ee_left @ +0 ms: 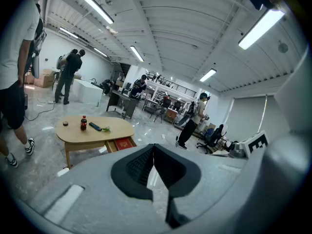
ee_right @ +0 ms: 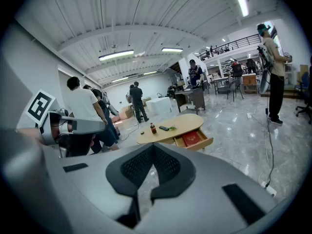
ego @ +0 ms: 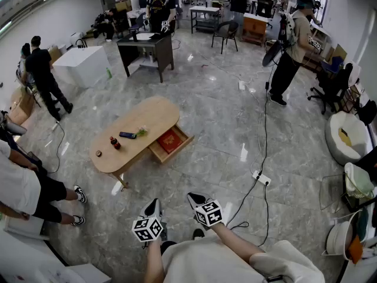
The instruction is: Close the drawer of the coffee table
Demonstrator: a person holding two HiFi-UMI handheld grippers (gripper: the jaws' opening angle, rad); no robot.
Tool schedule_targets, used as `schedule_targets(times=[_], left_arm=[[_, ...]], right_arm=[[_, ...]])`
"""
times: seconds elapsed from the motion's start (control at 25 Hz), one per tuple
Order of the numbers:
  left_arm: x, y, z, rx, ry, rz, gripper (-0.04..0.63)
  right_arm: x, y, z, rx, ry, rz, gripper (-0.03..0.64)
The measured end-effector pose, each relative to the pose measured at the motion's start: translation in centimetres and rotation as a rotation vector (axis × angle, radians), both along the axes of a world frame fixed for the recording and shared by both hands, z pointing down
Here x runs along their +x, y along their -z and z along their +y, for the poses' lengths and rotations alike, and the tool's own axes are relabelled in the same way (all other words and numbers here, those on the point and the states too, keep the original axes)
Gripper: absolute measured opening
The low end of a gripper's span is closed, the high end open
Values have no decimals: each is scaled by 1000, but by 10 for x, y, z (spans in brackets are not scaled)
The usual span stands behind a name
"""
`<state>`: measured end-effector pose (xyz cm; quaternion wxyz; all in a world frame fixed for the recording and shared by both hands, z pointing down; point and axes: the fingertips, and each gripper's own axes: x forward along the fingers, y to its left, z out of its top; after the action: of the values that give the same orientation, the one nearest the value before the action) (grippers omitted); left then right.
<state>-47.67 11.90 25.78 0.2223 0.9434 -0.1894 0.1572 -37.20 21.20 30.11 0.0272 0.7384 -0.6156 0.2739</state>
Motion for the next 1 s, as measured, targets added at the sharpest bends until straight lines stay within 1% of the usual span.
schedule_targets(times=[0.2, 0.44, 0.64, 0.72, 0.84, 1.0], left_arm=[[0, -3, -2, -2, 11, -5, 9], [-4, 1, 1, -7, 41, 4, 9], [1, -5, 5, -9, 21, -27, 9], [9, -9, 7, -11, 5, -32, 9], [28, -10, 9, -19, -8, -35, 9], [74, -14, 21, -17, -84, -34, 9]], right_arm=[[5, -5, -3, 2, 0, -5, 15], [13, -9, 11, 3, -16, -31, 15], [26, -2, 20, 110, -63, -126, 15], [31, 3, 29, 151, -74, -144, 15], [42, 7, 44, 164, -107, -141, 15], [68, 2, 67, 163, -173, -155, 15]])
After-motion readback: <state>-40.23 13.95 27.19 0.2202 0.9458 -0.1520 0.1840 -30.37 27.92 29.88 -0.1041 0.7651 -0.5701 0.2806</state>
